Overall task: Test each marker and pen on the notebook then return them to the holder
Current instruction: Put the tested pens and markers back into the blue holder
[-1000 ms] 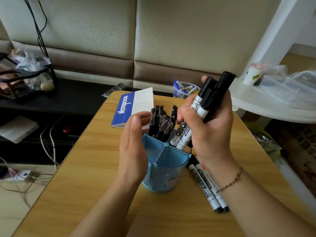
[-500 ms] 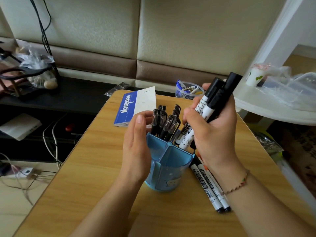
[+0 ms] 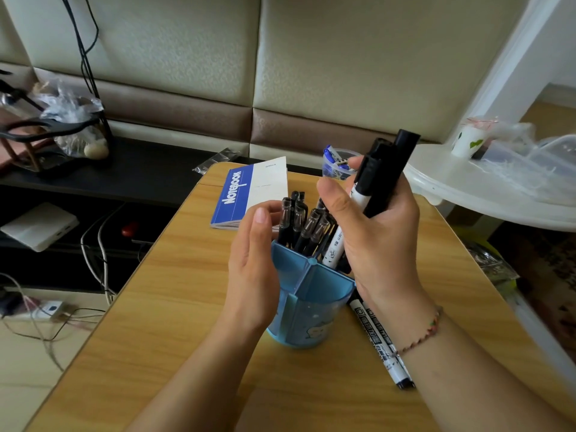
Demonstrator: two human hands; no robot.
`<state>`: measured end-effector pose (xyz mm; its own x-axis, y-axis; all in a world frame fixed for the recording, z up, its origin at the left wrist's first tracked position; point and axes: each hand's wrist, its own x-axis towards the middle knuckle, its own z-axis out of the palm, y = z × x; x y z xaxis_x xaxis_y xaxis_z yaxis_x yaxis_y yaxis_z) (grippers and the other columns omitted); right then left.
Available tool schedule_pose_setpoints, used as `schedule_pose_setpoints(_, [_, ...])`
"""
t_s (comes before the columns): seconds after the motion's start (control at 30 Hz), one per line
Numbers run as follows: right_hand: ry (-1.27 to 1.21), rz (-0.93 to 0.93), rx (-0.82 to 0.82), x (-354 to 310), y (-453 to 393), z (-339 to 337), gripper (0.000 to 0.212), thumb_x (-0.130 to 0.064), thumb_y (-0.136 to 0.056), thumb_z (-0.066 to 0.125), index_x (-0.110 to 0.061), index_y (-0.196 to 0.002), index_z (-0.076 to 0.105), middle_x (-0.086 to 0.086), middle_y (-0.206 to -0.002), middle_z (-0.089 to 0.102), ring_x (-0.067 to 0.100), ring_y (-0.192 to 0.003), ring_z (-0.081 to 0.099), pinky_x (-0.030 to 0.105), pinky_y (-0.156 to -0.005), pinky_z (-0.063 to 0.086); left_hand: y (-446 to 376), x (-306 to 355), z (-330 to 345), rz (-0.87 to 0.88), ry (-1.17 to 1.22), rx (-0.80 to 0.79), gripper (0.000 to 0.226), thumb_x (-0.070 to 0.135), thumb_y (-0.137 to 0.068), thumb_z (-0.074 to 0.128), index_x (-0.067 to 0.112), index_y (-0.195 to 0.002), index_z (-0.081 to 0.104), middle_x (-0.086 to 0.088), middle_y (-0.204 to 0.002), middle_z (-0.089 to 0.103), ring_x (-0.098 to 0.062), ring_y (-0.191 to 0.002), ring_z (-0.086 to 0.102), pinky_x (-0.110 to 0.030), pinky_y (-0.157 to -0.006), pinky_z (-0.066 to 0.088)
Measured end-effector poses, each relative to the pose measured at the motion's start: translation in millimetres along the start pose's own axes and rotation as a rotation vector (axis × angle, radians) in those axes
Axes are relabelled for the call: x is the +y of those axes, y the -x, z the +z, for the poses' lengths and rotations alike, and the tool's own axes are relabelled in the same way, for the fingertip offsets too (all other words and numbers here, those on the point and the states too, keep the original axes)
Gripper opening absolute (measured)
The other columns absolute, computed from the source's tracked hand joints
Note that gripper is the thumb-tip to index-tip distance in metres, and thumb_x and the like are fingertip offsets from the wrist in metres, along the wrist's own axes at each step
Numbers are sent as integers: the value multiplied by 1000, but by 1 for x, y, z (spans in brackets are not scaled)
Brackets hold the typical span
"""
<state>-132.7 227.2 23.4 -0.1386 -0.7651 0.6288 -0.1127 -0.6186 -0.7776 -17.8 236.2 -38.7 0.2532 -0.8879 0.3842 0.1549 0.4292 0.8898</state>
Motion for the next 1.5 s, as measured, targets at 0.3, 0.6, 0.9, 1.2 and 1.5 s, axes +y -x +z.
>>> schedule_pose_setpoints(0.3, [-56, -4, -111, 0, -3, -13, 44, -27, -81, 70, -9, -117, 51, 10, -87, 56, 22, -82, 58, 30, -79, 52, 0, 2, -1, -10, -3, 2, 47, 63, -85, 29, 35, -106, 60, 9, -113, 64, -5, -112, 57, -9, -85, 42])
schedule_pose_setpoints(0.6, [233, -8, -115, 9, -13, -56, 25, -33, -99, 40, -22, -111, 59, 0, -99, 61, 19, -89, 59, 34, -75, 52, -2, 2, -3, -11, -11, -18, 57, 62, -86, 31, 22, -112, 62, -4, -113, 65, -21, -111, 59, -25, -89, 48])
schedule_pose_setpoints(0.9, [1238, 649, -734, 25, 13, -138, 59, -41, -84, 67, -35, -137, 42, -11, -128, 48, 3, -94, 50, 17, -72, 42, -5, 9, -5, -77, 67, 97, 49, 61, -87, 30, 29, -95, 66, 8, -90, 69, -10, -83, 61, -35, -74, 44])
schedule_pose_setpoints(1.2, [1164, 704, -844, 23, 14, -130, 75, -48, -80, 68, -39, -143, 28, -10, -130, 48, 1, -87, 58, 15, -61, 45, -1, 8, -6, -43, 16, 59, 51, 65, -86, 31, 31, -100, 67, -9, -104, 69, -33, -103, 63, -63, -90, 47])
schedule_pose_setpoints(1.5, [1144, 725, -784, 19, 19, -137, 86, -62, -73, 69, -40, -145, 26, -6, -130, 51, 9, -100, 55, 24, -77, 49, -1, 8, -5, -54, 22, 68, 52, 67, -86, 32, 32, -100, 67, -9, -105, 69, -35, -105, 62, -64, -91, 46])
